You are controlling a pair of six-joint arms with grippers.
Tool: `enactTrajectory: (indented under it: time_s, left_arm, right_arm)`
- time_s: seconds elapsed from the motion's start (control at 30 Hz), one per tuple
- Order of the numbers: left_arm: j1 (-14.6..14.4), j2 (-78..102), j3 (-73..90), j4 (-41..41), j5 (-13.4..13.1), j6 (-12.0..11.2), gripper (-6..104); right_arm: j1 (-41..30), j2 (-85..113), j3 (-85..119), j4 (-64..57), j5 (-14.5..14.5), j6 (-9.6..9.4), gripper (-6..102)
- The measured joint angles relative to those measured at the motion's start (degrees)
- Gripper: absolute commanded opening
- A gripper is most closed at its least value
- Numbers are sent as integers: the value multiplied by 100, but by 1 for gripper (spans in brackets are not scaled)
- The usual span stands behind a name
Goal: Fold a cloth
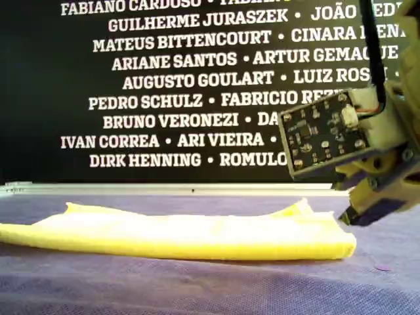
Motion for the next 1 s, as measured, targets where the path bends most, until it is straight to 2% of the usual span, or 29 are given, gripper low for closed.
enactTrajectory:
  time_s: [0.43, 1.0]
  left_arm:
    - [0, 97, 141, 0, 0, 0, 54]
    - [0, 97, 141, 0, 0, 0, 54]
  right_arm:
    - [0, -536, 26, 0, 0, 0, 57]
    - [18, -4219, -2426, 0, -9, 35, 57]
